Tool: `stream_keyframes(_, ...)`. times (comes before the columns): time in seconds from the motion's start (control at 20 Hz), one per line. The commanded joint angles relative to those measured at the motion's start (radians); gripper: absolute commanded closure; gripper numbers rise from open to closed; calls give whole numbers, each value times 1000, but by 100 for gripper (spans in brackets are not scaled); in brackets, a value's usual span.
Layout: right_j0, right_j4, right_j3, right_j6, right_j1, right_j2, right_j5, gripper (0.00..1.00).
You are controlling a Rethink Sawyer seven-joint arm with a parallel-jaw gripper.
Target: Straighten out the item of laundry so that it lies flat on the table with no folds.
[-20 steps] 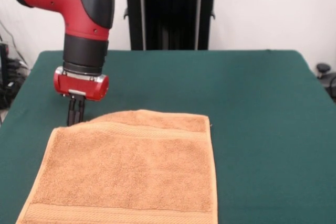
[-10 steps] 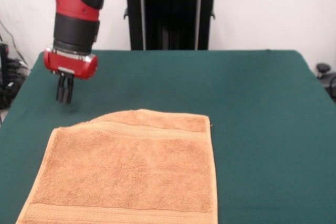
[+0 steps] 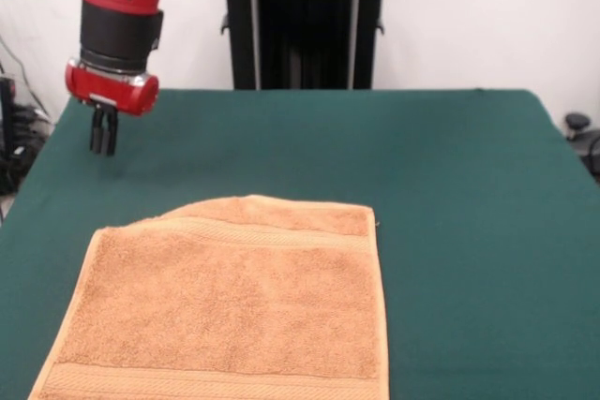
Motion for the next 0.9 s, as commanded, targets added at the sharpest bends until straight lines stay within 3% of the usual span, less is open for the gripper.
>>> stream_keyframes(0.05,12,38,16,112,77,109,131,100)
stream_keyframes(0.55,7,47,-154,0,130,169,349,100)
stream_keyframes(0.9,44,42,-207,11,120,165,443,100)
